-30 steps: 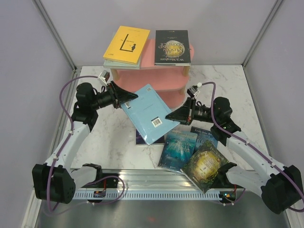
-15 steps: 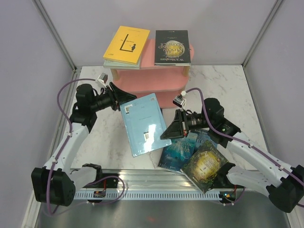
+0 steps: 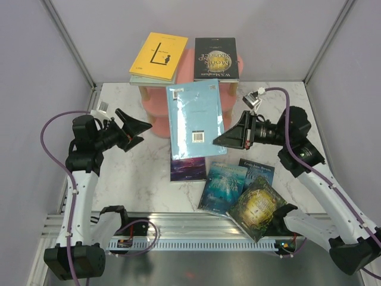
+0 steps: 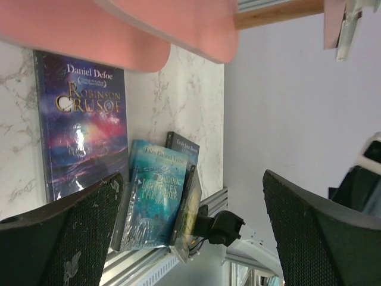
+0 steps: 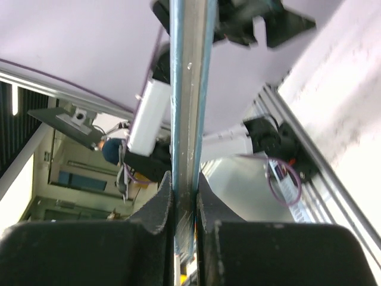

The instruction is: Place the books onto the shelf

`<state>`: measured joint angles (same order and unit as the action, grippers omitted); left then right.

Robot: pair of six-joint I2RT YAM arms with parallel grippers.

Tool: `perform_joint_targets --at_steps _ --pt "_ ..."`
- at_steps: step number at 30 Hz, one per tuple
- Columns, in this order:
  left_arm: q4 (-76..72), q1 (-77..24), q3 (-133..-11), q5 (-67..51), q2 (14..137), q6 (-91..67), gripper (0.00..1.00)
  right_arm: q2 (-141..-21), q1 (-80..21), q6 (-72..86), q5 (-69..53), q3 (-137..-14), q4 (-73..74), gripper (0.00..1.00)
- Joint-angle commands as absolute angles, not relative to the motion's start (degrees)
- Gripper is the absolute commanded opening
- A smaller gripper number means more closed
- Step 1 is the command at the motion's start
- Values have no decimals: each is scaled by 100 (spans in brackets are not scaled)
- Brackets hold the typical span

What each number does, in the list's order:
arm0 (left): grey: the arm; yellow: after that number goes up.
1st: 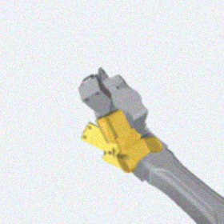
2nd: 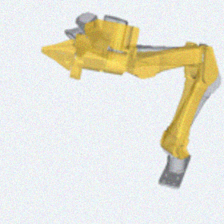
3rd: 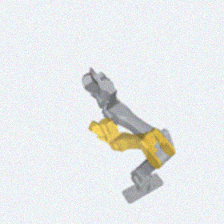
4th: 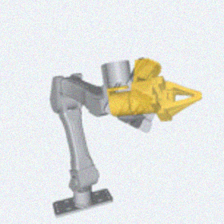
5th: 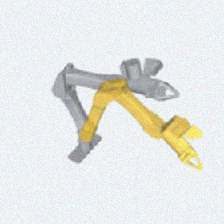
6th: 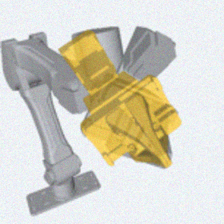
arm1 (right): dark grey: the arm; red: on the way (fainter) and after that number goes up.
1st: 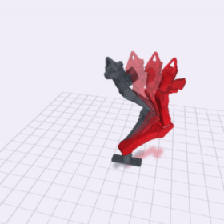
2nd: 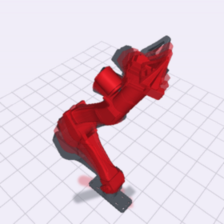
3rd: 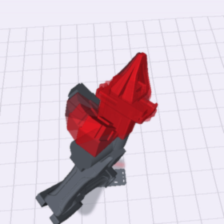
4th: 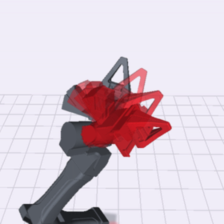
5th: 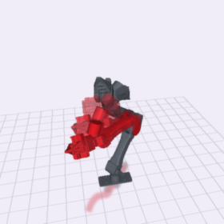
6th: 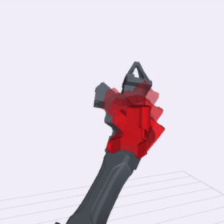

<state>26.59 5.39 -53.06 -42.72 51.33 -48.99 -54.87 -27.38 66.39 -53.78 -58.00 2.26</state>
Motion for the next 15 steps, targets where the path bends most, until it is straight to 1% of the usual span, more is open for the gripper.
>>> perform_joint_targets --at_steps 1,6,9,11,15 --pt "3164 554 -5397 -4096 5028 -4482 100 -5597 -2489 6793 -5396 -6765 -422 0" --pt "3173 545 -5370 -4104 5001 -4526 100 -6151 -2022 7101 -5204 -7715 -387 0" --pt "3173 536 -5379 -4122 4966 -4561 100 -6722 -1706 7172 -5072 -8322 -343 0" --pt "3182 545 -5379 -4166 4948 -4597 99 -7311 -1486 7189 -5098 -8857 -212 0" --pt "3182 545 -5379 -4149 4852 -4640 99 -8356 -1134 6646 -4966 -10096 876 0"
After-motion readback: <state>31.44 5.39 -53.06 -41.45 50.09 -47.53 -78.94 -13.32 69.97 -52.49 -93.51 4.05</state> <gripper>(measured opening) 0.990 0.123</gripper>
